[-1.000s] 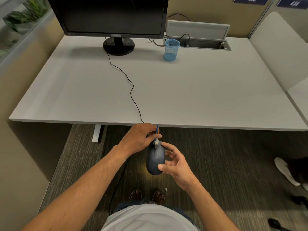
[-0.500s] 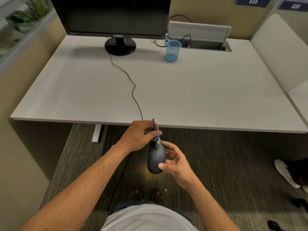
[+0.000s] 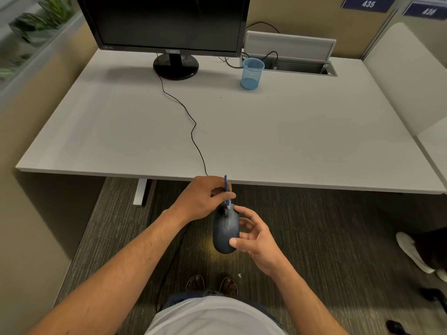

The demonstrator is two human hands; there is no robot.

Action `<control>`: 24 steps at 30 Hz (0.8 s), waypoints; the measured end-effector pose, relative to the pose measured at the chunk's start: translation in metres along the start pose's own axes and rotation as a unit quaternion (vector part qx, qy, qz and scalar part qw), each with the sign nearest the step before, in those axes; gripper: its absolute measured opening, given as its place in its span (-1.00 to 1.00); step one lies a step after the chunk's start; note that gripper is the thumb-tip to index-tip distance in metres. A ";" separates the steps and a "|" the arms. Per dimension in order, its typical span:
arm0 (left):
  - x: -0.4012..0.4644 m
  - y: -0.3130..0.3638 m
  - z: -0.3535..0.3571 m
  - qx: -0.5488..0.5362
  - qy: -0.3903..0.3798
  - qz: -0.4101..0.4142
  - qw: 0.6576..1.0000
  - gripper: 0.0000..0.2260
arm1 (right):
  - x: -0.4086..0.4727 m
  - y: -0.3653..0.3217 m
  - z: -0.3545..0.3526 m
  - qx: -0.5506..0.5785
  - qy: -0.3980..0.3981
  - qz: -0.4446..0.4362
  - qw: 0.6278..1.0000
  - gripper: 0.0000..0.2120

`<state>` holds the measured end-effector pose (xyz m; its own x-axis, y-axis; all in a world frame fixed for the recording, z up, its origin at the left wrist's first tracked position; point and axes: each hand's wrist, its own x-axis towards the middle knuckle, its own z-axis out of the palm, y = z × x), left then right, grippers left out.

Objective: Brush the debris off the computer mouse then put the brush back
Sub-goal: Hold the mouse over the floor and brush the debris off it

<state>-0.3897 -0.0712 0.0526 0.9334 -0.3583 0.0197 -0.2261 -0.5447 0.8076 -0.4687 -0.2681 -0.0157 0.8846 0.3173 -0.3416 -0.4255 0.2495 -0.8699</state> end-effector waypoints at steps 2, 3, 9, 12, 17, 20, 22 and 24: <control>0.001 -0.001 0.000 0.038 -0.005 0.004 0.999 -0.87 | -0.001 0.001 0.001 -0.003 0.001 0.000 1.000 -0.29; 0.001 -0.002 0.000 0.058 -0.006 0.005 0.998 -0.86 | -0.001 0.002 0.001 -0.006 0.003 -0.001 1.000 -0.29; -0.003 -0.001 0.005 0.079 0.044 0.032 0.995 -0.84 | -0.001 0.004 0.002 -0.013 0.011 -0.001 1.000 -0.28; -0.008 0.002 0.004 0.048 0.052 0.045 0.996 -0.87 | -0.001 0.004 0.002 -0.011 0.015 -0.002 1.000 -0.29; -0.012 -0.001 0.002 0.055 0.017 0.051 0.997 -0.89 | 0.000 0.006 0.000 -0.008 0.014 -0.002 1.000 -0.29; -0.013 -0.002 0.004 0.061 0.035 0.048 0.996 -0.90 | 0.001 0.007 0.000 -0.012 0.010 -0.001 1.000 -0.27; -0.012 -0.002 0.006 0.065 0.046 0.049 0.996 -0.89 | 0.001 0.009 0.001 -0.013 0.005 0.002 1.000 -0.26; -0.011 -0.003 0.009 0.067 0.059 0.053 0.995 -0.87 | 0.001 0.009 0.001 -0.015 0.001 0.004 1.000 -0.26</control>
<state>-0.4022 -0.0729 0.0447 0.9270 -0.3317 0.1752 -0.3521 -0.6083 0.7113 -0.4722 -0.2645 -0.0235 0.8816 0.3173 -0.3494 -0.4265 0.2190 -0.8776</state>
